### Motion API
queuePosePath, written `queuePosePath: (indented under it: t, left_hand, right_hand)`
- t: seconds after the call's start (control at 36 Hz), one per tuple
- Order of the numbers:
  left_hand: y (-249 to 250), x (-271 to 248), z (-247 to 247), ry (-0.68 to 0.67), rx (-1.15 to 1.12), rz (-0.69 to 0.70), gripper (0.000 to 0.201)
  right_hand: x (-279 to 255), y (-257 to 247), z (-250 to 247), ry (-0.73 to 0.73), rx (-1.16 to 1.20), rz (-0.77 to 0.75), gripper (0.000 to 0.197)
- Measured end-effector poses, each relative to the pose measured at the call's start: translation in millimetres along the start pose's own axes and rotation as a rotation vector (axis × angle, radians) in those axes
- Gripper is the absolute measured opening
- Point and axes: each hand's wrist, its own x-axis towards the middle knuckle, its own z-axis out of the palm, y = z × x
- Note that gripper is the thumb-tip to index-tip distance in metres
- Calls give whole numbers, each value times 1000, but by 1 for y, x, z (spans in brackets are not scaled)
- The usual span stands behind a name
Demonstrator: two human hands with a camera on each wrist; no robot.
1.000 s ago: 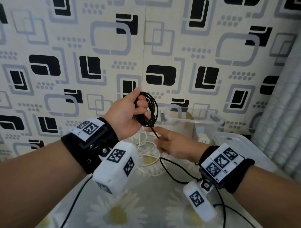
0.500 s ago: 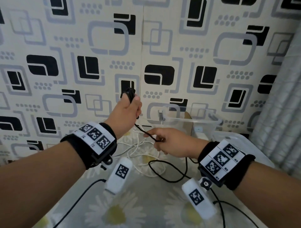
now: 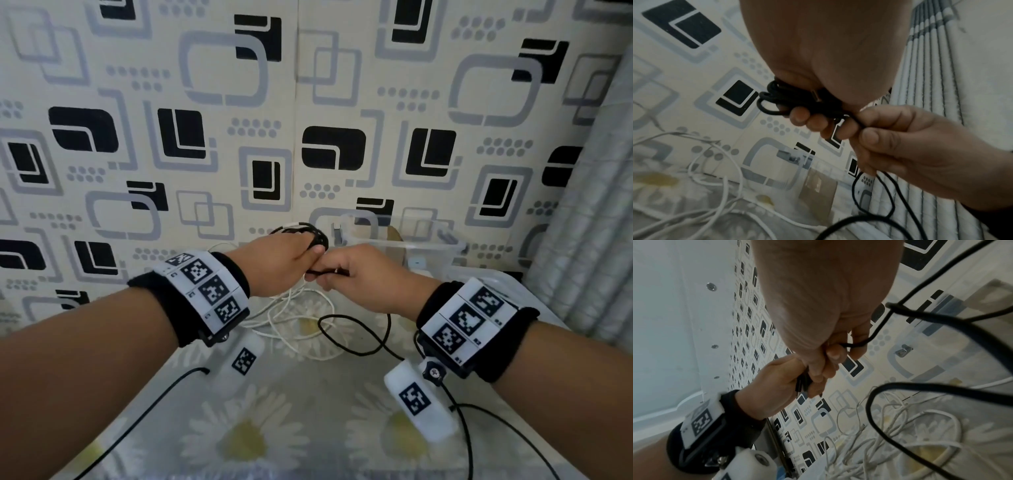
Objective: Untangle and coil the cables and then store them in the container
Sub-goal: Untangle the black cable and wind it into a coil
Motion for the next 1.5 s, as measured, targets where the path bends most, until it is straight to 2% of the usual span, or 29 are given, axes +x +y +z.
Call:
queuePosePath:
  t: [0.06,0.14,0.22,0.31,0.39,0.44,0.5,0.56,0.61,0.69,0.75,0.81,0.89,0.94,1.03,1.11,1.28,1.36,1.5]
  left_hand:
    - [0,-2,-1,-10,-25,1,37]
    - [-2,-5,-3,-32,-119,-53,56]
    - [-5,-5,-2,-93,-216,-121,65]
    - [-2,-6,-7,-190,-306,-155,71]
    - [1,-9,-10,-279,-359,-182,66]
    - [2,-11,-10,-323,-423,-192,52]
    - [4,-14,-10,-376,-611,-202,40]
    - [5,-17,-11,-418,-835,-195,39]
    - [6,-19,-14,-437,-990,-189,38]
    - [6,-20,-18,-445,-1156,-204,37]
    - [5,-21,-19,-432,-1230,-213,37]
    - [3,-21,-20,-406,-1296,-220,36]
    - [0,-21,-23,-341,-1383,-233,36]
    - [0,-20,-26,-289,-1452,-244,36]
    - [-1,-19,-28,-201,-1568,-248,37]
    - [-7,-14,-31,-62,-1657,-275,41]
    - [-27,-10,-37,241,-1746,-427,44]
    - [-39,-11,-47,377,-1826,-489,45]
    - [-57,-11,-60,457,-1904,-564,45]
  right_hand:
    - [0,1,-1,68,-61,-50,14]
    - [0,2,-5,110,-130,-127,17]
    - [-1,3,-8,147,-130,-131,18]
    - [-1,8,-5,179,-133,-115,10]
    - [-2,12,-9,241,-66,-68,18]
    - [-2,12,-12,260,-56,-60,18]
    - [-1,12,-13,247,-70,-62,11]
    - [-1,17,-11,218,-83,-62,7]
    - [-1,26,-8,182,-94,-4,17]
    - [-6,32,-7,167,-118,125,53]
    - [-10,31,-6,181,-83,157,72]
    - [-12,32,-5,231,-20,167,72]
    - [-12,32,-4,395,-10,158,34]
    - [-11,33,-6,364,-7,168,22]
    - [-11,33,-5,231,76,183,27]
    - [-12,38,-8,211,34,218,31]
    - [-20,67,-31,120,-326,279,33]
    - [-29,92,-43,41,-479,373,29]
    - [-46,121,-54,-62,-551,477,36]
